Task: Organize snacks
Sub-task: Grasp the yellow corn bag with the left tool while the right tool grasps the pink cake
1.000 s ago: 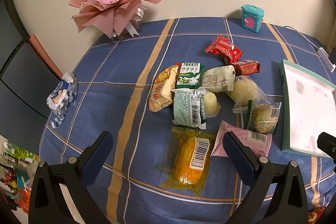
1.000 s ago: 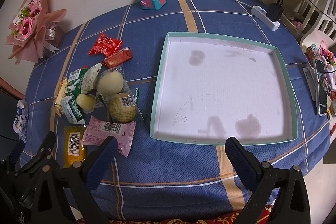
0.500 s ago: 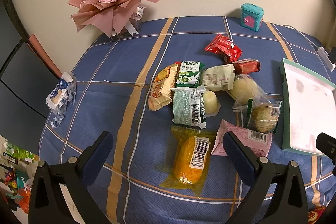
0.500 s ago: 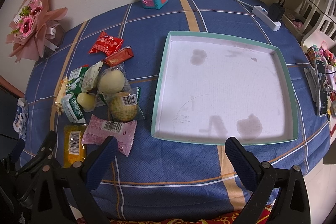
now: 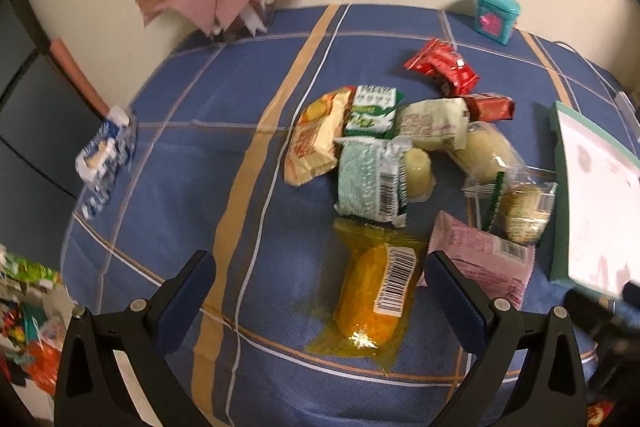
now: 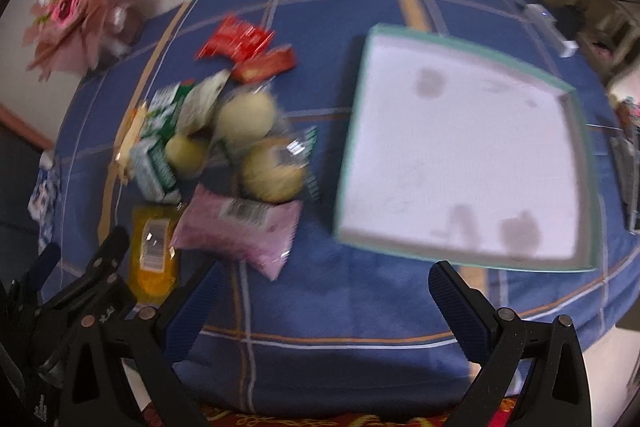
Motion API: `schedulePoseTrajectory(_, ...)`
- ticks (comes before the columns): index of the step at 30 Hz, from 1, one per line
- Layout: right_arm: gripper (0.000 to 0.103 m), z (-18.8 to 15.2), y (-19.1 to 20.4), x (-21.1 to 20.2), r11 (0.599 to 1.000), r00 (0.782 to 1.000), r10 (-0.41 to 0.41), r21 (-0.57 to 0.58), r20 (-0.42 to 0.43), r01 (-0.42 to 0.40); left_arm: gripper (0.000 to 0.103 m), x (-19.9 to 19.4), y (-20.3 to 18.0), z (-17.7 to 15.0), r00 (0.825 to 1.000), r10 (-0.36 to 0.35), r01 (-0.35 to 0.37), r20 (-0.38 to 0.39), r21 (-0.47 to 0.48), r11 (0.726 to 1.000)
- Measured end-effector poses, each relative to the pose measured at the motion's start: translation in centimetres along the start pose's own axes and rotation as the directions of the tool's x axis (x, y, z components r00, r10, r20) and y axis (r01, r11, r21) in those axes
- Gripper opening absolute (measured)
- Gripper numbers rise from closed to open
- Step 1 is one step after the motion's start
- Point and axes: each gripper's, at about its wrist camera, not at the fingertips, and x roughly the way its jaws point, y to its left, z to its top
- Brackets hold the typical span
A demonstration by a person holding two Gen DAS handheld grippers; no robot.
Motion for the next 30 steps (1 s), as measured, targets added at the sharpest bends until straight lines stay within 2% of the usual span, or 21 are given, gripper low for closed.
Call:
schedulePoseTrajectory(1,0.103,0.1,0.7,0.5,1.0,0.999,0.02,-0.018,0.03,-0.02,0.103,0.3,0.2,-0.1,1.0,-0.005,0.005,-0.01,-0.009,1.0)
schedulePoseTrajectory(2,0.103,0.2,1.3,1.1,0.999,0.999,0.032,-0.029,0.024,-0.032,0.103,0.7,0.3,-0.1,1.0,-0.015,0.014,-0.022,-0.018,1.0)
schedulePoseTrajectory(3,0.103,0.1,1.6,1.9,0.999,0.999,0.033,-0.029,-0.03,-0.034,0.103,1.1,0.5,-0.3,0.999,-0.015,0.014,-0.034,-0.026,1.0)
schedulePoseTrajectory(4,0.103,0.2,1.9,2.2,0.999,0.998,0.043,-0.028,-0.041,-0.044,0.103,1.5,0.8,-0.4,0.999,-0.021,0.019,-0.048,-0.033,0.999)
schedulePoseTrajectory(12,0.103,1.1,2.8,4.8,1.0,0.997,0.027,-0.001,-0.07,-0.028,0.103,4.7,2.7,-1.4,0.979,-0.138,0.118,-0.147,-0.137,0.983)
schedulePoseTrajectory(14,0.103,1.7,3.1,5.8,0.999,0.998,0.033,0.009,-0.059,-0.032,0.103,5.0,2.6,-1.6,0.974,-0.165,0.143,-0.156,-0.143,0.979)
schedulePoseTrajectory(15,0.103,1.7,3.1,4.9,0.998,0.994,0.067,0.028,-0.082,-0.065,0.103,5.2,2.3,-1.5,0.973,-0.17,0.148,-0.158,-0.143,0.979)
schedulePoseTrajectory(20,0.103,2.0,3.8,5.3,0.993,0.987,0.11,0.047,-0.117,-0.105,0.103,5.8,1.8,-1.7,0.962,-0.214,0.188,-0.169,-0.158,0.969)
schedulePoseTrajectory(30,0.103,3.0,7.4,10.4,0.993,0.979,0.109,0.053,-0.171,-0.101,0.102,7.5,0.9,-2.4,0.947,-0.245,0.217,-0.207,-0.149,0.965)
